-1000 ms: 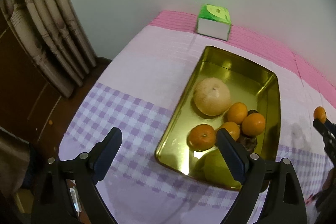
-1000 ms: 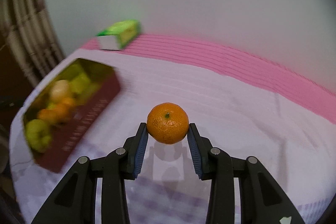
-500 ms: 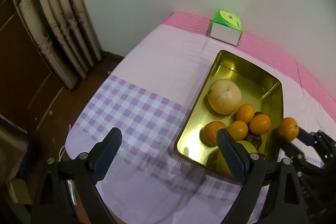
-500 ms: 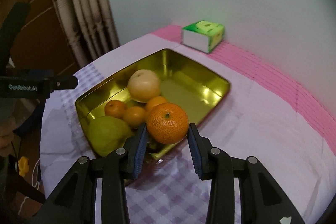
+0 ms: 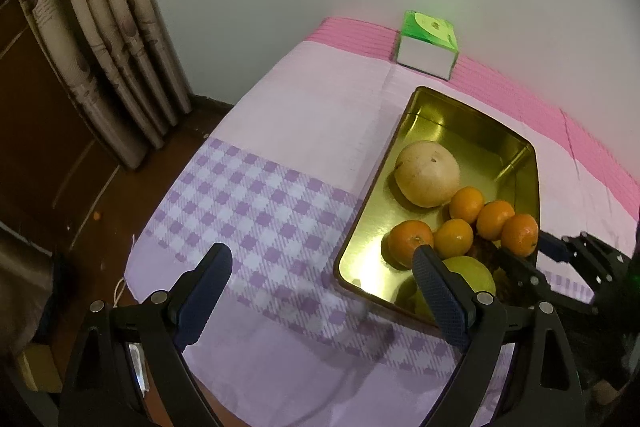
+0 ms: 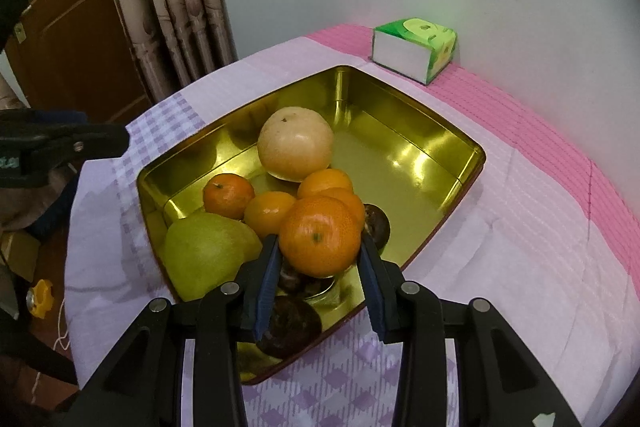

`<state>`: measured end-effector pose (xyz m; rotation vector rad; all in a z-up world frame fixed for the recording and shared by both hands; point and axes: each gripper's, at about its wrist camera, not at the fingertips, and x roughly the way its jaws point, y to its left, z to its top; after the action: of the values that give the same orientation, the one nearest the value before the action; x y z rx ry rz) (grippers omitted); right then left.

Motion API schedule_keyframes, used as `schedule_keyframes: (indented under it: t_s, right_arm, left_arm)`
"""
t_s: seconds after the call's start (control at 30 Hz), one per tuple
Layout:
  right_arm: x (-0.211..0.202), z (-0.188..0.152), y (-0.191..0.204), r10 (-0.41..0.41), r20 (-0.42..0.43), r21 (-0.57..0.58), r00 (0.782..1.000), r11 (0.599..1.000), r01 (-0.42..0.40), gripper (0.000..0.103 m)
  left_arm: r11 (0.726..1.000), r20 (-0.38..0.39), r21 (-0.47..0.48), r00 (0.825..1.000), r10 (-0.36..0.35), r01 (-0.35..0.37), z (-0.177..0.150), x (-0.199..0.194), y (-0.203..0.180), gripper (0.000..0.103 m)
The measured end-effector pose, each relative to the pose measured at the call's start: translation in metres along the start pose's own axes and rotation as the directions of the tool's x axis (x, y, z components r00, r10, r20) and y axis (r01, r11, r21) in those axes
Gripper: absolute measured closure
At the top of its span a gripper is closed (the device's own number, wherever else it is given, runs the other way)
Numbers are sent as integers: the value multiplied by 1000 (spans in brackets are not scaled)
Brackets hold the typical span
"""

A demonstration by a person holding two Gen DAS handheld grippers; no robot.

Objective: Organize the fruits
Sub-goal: 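Carry the tangerine to the tray and lower it with the right gripper, then open the right gripper to release the tangerine in the tray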

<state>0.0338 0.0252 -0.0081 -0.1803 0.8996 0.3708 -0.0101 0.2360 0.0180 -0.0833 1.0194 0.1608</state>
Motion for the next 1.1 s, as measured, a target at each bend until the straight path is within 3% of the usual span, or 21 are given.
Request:
schedule_keyframes:
  t_s: [0.6, 0.77, 0.87, 1.1]
  right_arm:
    - [12, 3, 6, -32, -23, 27, 999, 999, 33, 64]
    - [-6, 7, 2, -52, 13, 77, 999, 996, 51, 28]
    - [-17, 7, 0, -53, 19, 111, 998, 992, 51, 17]
    - [-33, 0, 1, -43, -18, 152, 999, 987, 45, 3]
  left_arm:
    - [997, 0, 80, 1000, -2, 2, -6, -3, -20, 12]
    - [996, -5, 89, 1000, 1, -1, -7, -2, -22, 12]
    - [995, -12, 96, 1000, 2, -1, -9, -1, -24, 12]
    - [994, -13, 113, 1000, 4, -2, -12, -1, -30, 12]
